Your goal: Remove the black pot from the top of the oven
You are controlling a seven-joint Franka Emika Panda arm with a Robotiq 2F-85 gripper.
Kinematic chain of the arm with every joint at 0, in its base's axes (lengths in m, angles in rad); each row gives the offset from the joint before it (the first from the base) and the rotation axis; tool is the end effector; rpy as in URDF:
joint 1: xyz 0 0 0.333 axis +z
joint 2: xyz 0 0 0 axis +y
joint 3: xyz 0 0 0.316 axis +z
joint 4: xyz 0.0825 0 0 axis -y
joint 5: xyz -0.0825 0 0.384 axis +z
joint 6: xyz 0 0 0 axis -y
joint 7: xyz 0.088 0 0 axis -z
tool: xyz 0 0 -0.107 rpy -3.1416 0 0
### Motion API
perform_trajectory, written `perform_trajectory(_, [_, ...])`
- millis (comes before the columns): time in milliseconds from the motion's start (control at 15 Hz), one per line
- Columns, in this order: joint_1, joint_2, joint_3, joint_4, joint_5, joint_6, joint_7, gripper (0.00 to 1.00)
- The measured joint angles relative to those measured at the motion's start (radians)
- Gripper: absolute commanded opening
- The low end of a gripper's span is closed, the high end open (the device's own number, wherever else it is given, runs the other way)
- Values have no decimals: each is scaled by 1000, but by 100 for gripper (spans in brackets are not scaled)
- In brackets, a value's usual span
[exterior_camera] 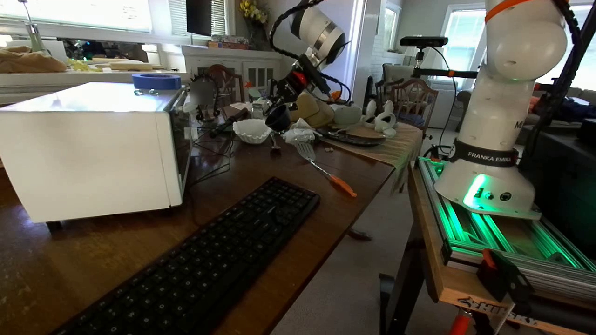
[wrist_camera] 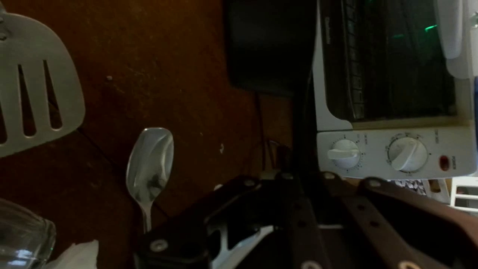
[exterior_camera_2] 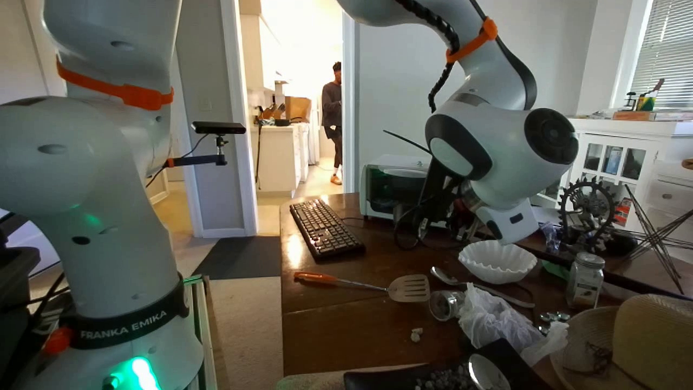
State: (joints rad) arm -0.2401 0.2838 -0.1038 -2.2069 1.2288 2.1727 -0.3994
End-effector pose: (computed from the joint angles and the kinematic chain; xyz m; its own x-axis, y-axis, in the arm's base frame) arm 0.5170 -0.1472 0.2438 0.7173 -0.6448 -0.2643 -0.5907 -0.3614 -0.7215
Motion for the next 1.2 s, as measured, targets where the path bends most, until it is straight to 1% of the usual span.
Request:
perform_trajectory(400, [31, 15, 2, -31, 0, 5, -101, 1])
perform_trajectory(933, [32, 57, 1, -31, 1, 5, -212, 1])
perform_trajectory(1200, [33, 86, 2, -30, 1, 5, -247, 1])
